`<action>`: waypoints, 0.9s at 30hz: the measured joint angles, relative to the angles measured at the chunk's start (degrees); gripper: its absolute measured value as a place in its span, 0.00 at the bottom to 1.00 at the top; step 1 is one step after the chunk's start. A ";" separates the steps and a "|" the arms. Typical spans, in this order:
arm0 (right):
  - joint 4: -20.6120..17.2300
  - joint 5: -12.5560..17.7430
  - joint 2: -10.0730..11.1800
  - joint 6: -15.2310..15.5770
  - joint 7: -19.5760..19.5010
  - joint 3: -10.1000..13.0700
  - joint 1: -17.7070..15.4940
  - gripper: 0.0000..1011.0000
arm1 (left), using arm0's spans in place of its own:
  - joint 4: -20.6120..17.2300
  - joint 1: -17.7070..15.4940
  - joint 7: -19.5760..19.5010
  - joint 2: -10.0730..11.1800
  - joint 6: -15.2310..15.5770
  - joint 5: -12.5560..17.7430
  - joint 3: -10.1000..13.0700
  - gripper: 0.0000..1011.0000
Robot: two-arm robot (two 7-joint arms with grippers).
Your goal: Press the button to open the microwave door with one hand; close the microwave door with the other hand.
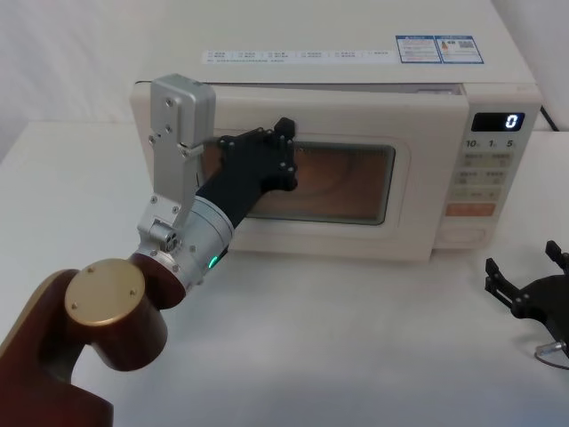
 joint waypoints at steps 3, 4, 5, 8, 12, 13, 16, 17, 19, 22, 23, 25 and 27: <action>0.00 0.00 0.00 0.00 0.00 0.00 0.00 0.99 | 0.24 -0.03 0.31 -0.57 0.08 0.27 -0.27 0.00; 0.00 0.00 0.00 0.00 0.00 0.00 0.00 0.99 | 0.30 -0.06 0.36 -0.71 0.12 0.33 -0.33 0.00; 0.00 0.00 0.00 0.00 0.00 0.00 0.00 0.99 | 0.37 -0.09 0.39 -0.84 0.15 0.36 -0.37 0.00; 0.00 0.00 0.00 0.00 0.00 0.00 0.00 0.99 | 0.87 -0.31 0.48 -1.55 0.37 0.45 -0.62 0.00; 0.00 0.00 0.00 0.00 0.00 0.00 0.00 0.99 | 1.27 -0.50 0.47 -2.03 0.60 0.51 -0.75 0.00; 0.00 0.00 0.00 0.00 0.00 0.00 0.00 0.99 | 1.34 -0.53 0.47 -2.20 0.67 0.55 -0.81 0.00; 0.00 0.00 0.00 0.00 0.00 0.00 0.00 0.99 | 1.45 -0.57 0.47 -2.43 0.74 0.64 -0.85 0.00; 0.00 0.00 0.00 0.00 0.00 0.00 0.00 0.99 | 1.50 -0.58 0.48 -2.51 0.75 0.67 -0.87 0.00; 0.00 0.00 0.00 0.00 0.00 0.00 0.00 0.99 | 1.64 -0.61 0.49 -2.71 0.77 0.77 -0.93 0.00; 0.00 0.00 0.00 0.00 0.00 0.00 0.00 0.99 | 1.87 -0.67 0.47 -2.92 0.80 0.78 -1.02 0.00; 0.00 0.00 0.00 0.00 0.00 0.00 0.00 0.99 | 1.98 -0.70 0.47 -2.96 0.83 0.79 -1.05 0.00; 0.00 0.00 0.00 0.00 0.00 0.00 0.00 0.99 | 2.25 -0.81 0.43 -3.09 0.90 0.81 -1.10 0.00; 0.00 -0.01 0.00 0.00 0.00 0.00 0.00 0.99 | 2.38 -0.85 0.40 -3.14 0.93 0.81 -1.13 0.00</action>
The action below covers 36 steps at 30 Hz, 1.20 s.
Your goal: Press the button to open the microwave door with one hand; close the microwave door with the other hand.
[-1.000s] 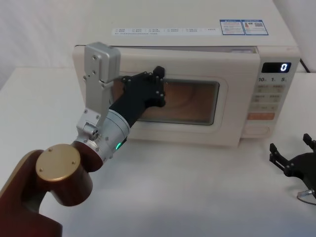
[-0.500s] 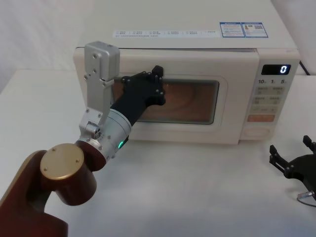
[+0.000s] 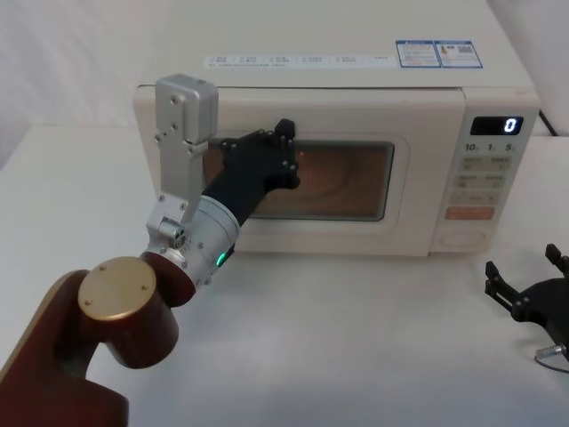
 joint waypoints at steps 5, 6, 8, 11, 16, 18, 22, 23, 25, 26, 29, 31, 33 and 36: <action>0.00 0.00 0.00 0.00 0.00 0.00 0.00 0.99 | 0.45 -0.16 -0.08 -0.22 0.07 0.00 -0.23 0.00; 0.00 0.00 0.00 0.00 0.00 0.00 0.00 0.99 | 0.56 -0.19 -0.08 -0.29 0.08 -0.01 -0.28 0.00; 0.01 0.00 0.00 0.01 0.00 0.01 -0.01 0.99 | 0.74 -0.21 -0.06 -0.33 0.16 -0.01 -0.39 0.00; 0.00 0.00 0.00 0.00 0.00 0.00 0.00 0.99 | 0.79 -0.23 -0.07 -0.44 0.15 -0.01 -0.45 0.00; 0.01 0.00 0.00 0.00 0.00 0.00 0.00 0.99 | 0.90 -0.24 -0.02 -0.61 0.13 -0.01 -0.61 0.00; 0.01 0.00 0.00 0.00 0.00 0.00 0.00 0.99 | 0.86 -0.23 0.00 -0.66 0.13 -0.01 -0.67 0.00; 0.01 0.00 0.00 0.00 0.00 0.00 0.00 0.99 | 0.27 0.14 0.12 -0.76 0.40 -0.22 -0.97 0.00; 0.00 0.00 0.00 0.00 0.00 0.00 0.00 0.99 | 0.04 0.26 0.15 -0.76 0.53 -0.30 -1.05 0.00; 0.00 0.00 0.00 0.00 0.00 0.00 0.00 0.99 | -1.10 0.76 0.28 -0.63 1.14 -0.63 -1.36 0.00; 0.00 0.00 0.00 0.00 0.00 0.00 0.00 0.99 | -1.48 0.94 0.32 -0.54 1.30 -0.75 -1.46 0.00; 0.00 0.00 0.00 0.00 0.00 0.00 0.00 0.99 | -2.87 1.74 0.38 -0.18 1.84 -1.22 -1.76 0.00; 0.00 0.00 0.00 0.00 0.00 0.00 0.00 0.99 | -3.60 2.25 0.38 0.04 2.04 -1.39 -1.89 0.00; 0.00 0.00 0.00 0.00 0.00 0.00 0.00 0.99 | -4.37 2.81 0.44 0.26 2.19 -1.55 -2.05 0.00; 0.00 0.00 0.00 0.00 0.00 0.00 0.00 0.99 | -6.15 4.27 0.56 0.90 2.52 -1.78 -2.38 0.00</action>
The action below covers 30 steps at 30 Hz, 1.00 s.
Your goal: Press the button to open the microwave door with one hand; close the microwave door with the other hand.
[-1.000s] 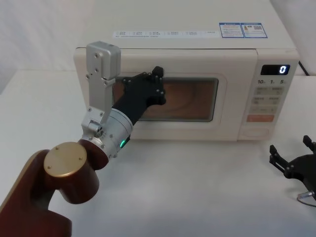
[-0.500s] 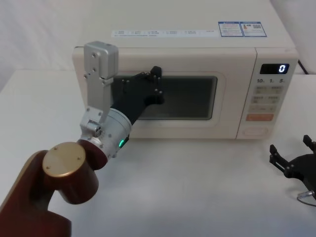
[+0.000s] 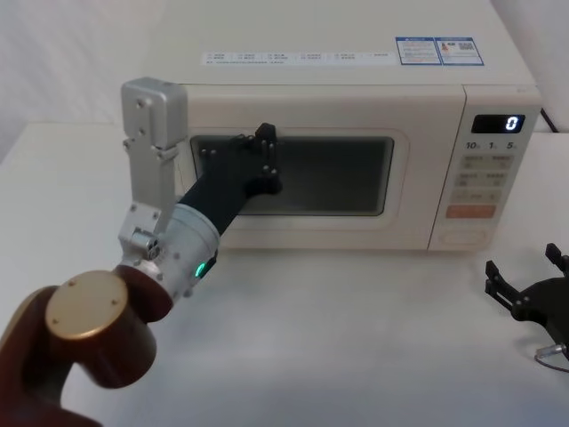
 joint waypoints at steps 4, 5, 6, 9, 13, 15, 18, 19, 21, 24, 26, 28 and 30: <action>0.00 0.00 0.00 0.00 0.00 0.00 0.00 0.99 | -1.98 1.81 -0.02 0.86 0.13 -0.20 -0.33 0.00; 0.00 0.00 0.00 0.00 0.00 0.00 0.00 0.99 | -2.45 2.22 -0.02 1.04 0.13 -0.25 -0.44 0.00; 0.00 0.00 0.00 0.00 0.00 0.00 0.00 0.99 | -2.89 2.65 -0.02 1.21 0.14 -0.30 -0.56 0.00; 0.00 0.00 0.00 0.00 0.00 0.00 0.00 0.99 | -4.48 4.42 -0.05 2.00 0.07 -0.54 -1.18 0.00; 0.00 0.00 0.00 0.00 0.00 0.00 0.00 0.99 | -6.25 6.96 -0.04 3.08 -0.21 -1.04 -2.37 0.00; 0.00 0.00 0.00 0.00 0.00 0.00 0.00 0.99 | -6.71 7.79 0.03 3.35 -0.53 -1.23 -2.92 0.06; 0.00 0.00 0.00 0.00 0.00 0.00 0.00 0.99 | -7.36 9.88 0.28 3.81 -1.37 -1.93 -4.46 0.15; 0.00 0.00 0.00 0.00 0.00 0.00 0.00 0.99 | -7.42 10.31 0.30 3.94 -1.50 -2.06 -4.74 0.19; 0.00 0.00 0.00 0.00 0.00 0.00 0.00 0.99 | -7.46 11.41 0.33 4.37 -2.13 -2.29 -5.57 0.23; 0.00 0.00 0.00 0.00 0.00 0.00 0.00 0.99 | -7.29 12.49 0.35 4.74 -3.17 -2.29 -6.24 0.32; 0.00 0.00 0.00 0.00 0.00 0.00 0.00 0.99 | -6.67 13.49 0.29 5.07 -4.54 -2.28 -6.91 0.39; 0.00 0.00 0.00 0.00 0.00 0.00 0.00 0.99 | -6.12 14.01 0.27 5.19 -5.48 -2.22 -7.29 0.44; 0.00 0.00 0.00 0.00 0.00 0.00 0.00 0.99 | -4.83 14.80 0.26 5.14 -7.06 -2.24 -8.06 0.52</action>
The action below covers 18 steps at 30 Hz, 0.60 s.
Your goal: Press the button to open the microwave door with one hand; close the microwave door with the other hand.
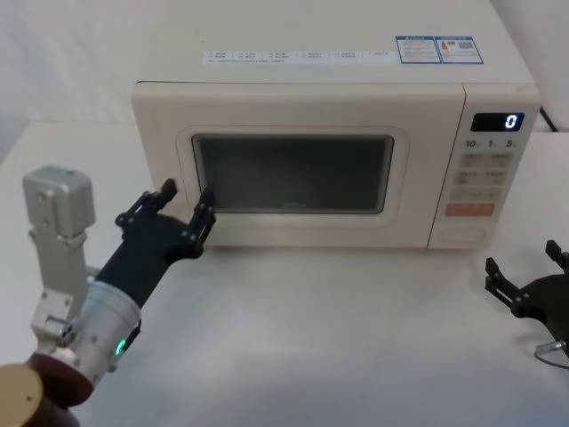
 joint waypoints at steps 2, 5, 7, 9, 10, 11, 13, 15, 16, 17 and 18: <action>0.00 0.00 0.00 0.00 0.00 0.00 0.00 0.99 | 0.35 0.22 0.00 -0.08 -0.34 -0.06 -0.22 0.56; 0.00 0.00 0.00 0.00 0.00 0.00 0.00 0.99 | 1.82 0.98 0.00 -0.50 -1.57 -0.52 -1.06 0.68; 0.00 0.00 0.00 0.00 0.00 0.00 0.00 0.99 | 2.45 1.20 0.01 -0.70 -1.93 -0.71 -1.36 0.72; 0.00 0.00 0.00 0.00 0.00 0.00 0.00 0.99 | 3.33 1.51 0.10 -1.03 -2.42 -1.00 -1.83 0.80; 0.00 0.00 0.00 0.00 0.00 0.00 0.00 0.99 | 3.63 1.63 0.14 -1.14 -2.59 -1.08 -1.97 0.81; 0.00 0.00 0.00 0.00 0.00 0.00 0.00 0.99 | 4.36 1.84 0.23 -1.37 -2.93 -1.22 -2.26 0.87; 0.00 0.00 0.00 -0.01 0.00 0.00 0.00 0.99 | 5.08 2.07 0.35 -1.60 -3.21 -1.28 -2.47 0.91; 0.00 0.00 0.00 0.00 0.00 0.00 0.00 0.99 | 6.03 2.34 0.52 -1.88 -3.61 -1.28 -2.71 0.96; 0.00 0.00 0.00 0.00 0.00 0.00 0.00 0.99 | 6.37 2.41 0.57 -1.99 -3.74 -1.28 -2.77 0.98; 0.00 0.00 0.00 0.00 0.00 0.00 0.00 0.99 | 7.10 2.59 0.64 -2.17 -3.97 -1.25 -2.86 0.99; 0.00 0.00 0.00 0.00 0.00 0.00 0.00 0.99 | 7.38 2.65 0.64 -2.25 -4.05 -1.23 -2.89 0.99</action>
